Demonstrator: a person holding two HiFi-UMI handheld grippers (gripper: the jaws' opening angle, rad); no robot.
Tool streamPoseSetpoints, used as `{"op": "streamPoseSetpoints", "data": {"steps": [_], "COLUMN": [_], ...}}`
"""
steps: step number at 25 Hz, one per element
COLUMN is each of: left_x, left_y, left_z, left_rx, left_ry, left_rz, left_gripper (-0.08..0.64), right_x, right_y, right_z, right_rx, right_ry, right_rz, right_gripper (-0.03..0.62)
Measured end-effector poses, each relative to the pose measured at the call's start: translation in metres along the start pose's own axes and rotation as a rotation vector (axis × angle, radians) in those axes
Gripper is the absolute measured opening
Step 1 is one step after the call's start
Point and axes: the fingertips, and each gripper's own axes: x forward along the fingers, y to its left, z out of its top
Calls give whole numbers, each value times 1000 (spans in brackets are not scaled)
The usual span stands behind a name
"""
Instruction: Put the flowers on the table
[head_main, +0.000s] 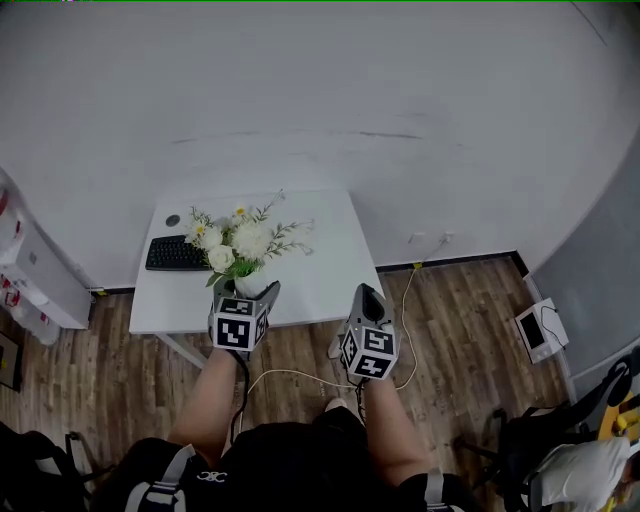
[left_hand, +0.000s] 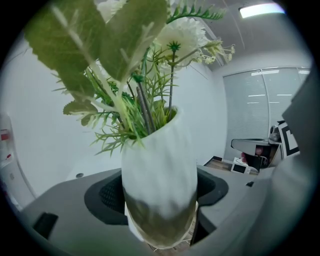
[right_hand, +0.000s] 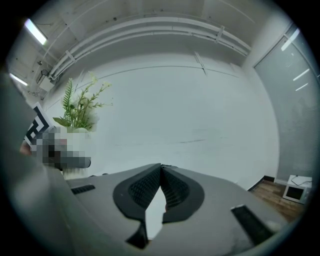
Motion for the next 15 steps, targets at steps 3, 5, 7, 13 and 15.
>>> {"op": "streamPoseSetpoints", "data": {"steps": [3, 5, 7, 13, 15], "left_x": [27, 46, 66, 130, 147], "left_y": [0, 0, 4, 22, 26], "left_z": [3, 8, 17, 48, 55], "left_rx": [5, 12, 14, 18, 12], "left_ry": [15, 18, 13, 11, 11], "left_rz": [-8, -2, 10, 45, 56], "left_gripper": [377, 377, 378, 378, 379], "right_x": [26, 46, 70, 141, 160], "right_y": [-12, -22, -30, -52, -59], "right_z": [-2, -1, 0, 16, 18], "right_rx": [12, 17, 18, -18, -19], "right_ry": [5, 4, 5, -20, -20], "right_rz": [3, 11, 24, 46, 58], "right_gripper": [0, 0, 0, 0, 0]}}
